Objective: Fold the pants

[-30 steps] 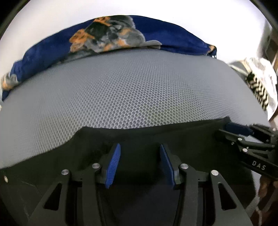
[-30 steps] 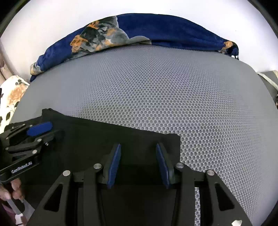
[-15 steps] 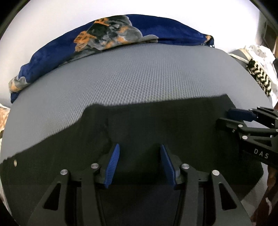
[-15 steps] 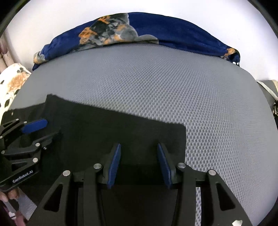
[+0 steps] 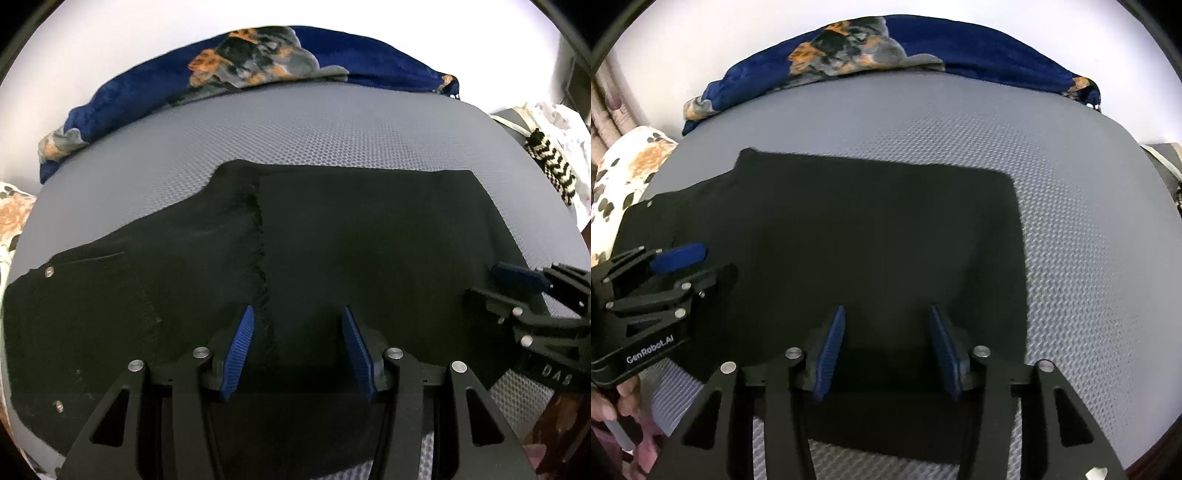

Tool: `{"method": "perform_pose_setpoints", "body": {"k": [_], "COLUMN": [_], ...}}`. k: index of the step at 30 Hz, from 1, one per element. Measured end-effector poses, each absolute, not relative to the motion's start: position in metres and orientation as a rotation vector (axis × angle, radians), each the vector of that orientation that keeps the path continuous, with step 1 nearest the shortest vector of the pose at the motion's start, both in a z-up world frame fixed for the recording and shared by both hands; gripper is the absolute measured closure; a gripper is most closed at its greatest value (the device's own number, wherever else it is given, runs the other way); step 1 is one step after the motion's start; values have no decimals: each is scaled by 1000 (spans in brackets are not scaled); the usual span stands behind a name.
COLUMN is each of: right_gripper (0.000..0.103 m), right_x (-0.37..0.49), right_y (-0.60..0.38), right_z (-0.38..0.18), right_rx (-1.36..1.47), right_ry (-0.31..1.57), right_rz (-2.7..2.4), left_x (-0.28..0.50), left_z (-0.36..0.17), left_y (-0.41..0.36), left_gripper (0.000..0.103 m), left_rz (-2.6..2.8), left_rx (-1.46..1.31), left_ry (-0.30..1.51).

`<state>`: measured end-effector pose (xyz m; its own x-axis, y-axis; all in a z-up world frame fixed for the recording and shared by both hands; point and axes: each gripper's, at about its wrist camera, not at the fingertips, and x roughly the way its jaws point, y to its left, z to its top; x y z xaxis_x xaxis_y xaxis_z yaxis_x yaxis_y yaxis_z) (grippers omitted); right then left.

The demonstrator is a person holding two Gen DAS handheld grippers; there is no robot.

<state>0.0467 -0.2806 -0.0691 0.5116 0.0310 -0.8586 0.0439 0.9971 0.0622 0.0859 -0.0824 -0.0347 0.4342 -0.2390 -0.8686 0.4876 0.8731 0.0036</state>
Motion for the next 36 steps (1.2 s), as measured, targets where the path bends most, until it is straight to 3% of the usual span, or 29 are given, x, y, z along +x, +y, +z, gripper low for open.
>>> {"method": "perform_pose_setpoints", "body": {"k": [8,21,26,30,36], "right_gripper": [50,50,45,33,32], "right_x": [37,42,48,53,55], "right_y": [-255,-199,-182,-179,-185], "right_z": [-71,-74,-75,-74,-72], "right_rx": [89,42,29,73,158], "right_ry": [1046,1069,1087,1103,1119], "right_rz": [45,183,242,281,310], "left_x": [75,71,62,54,40], "left_z": [-13,7,12,8,-5], "left_y": [-61,33,91,133,179], "left_gripper": [49,46,46,46,46], "left_rz": [-408,-288,-220,-226,-198], "left_rx": [266,42,-105,-285,-470], "left_ry": [983,1013,1020,1029,1036]}}
